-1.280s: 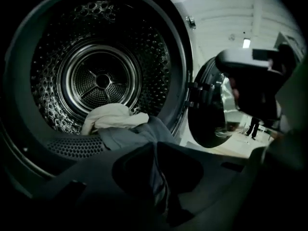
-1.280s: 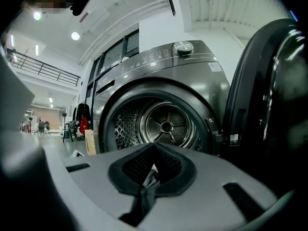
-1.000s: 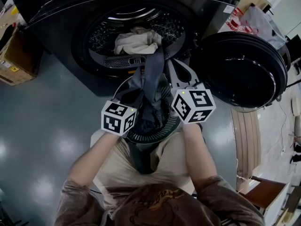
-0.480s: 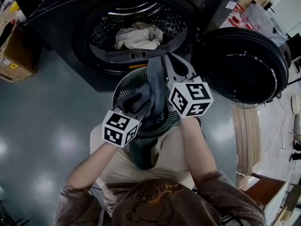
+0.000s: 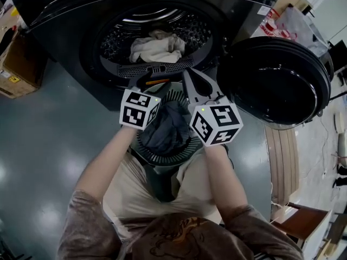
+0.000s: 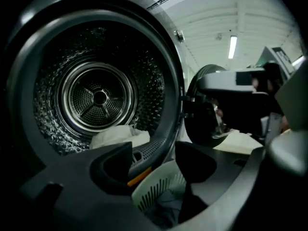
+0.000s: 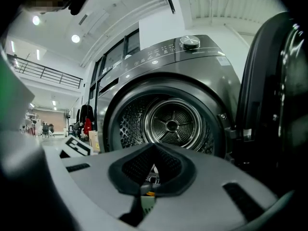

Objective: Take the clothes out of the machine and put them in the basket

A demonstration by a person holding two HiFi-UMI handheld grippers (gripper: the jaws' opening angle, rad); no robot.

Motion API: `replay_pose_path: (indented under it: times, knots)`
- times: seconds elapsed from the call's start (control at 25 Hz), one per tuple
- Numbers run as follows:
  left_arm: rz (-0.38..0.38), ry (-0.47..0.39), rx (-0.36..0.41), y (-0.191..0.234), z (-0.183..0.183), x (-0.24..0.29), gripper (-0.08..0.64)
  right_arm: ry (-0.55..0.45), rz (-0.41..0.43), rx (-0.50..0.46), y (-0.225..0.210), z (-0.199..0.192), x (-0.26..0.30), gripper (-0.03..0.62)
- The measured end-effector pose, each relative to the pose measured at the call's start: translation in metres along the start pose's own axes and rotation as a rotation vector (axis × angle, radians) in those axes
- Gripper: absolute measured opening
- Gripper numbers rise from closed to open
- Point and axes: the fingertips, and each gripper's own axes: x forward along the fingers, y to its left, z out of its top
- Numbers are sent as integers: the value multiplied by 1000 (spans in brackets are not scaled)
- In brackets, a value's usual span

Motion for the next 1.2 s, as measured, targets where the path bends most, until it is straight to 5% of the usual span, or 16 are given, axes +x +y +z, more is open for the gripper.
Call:
replay_pose_path:
  times: [0.32,0.64,0.76,0.88,1.04,1.2]
  knots:
    - [87,57,102,62,4,91,386,13,13,8,1,1,-9,-2]
    - [128,168,152,83,-9,129,399,17,-5,19,-10,1,-14,-2]
    - [152,212,208,85,-14,124,271,19,-5,29,-11,0,-14,-2]
    - [175,212,195,93,-15,117,42,21,3,24,-7,-1,-14,-2]
    - [112,162,76,82,-7,102,21,25,5,-1,-7,-1,-11,-2]
    - [41,121,69,56,1,66,17,24,-6,-2,-9,-2,-9,-2]
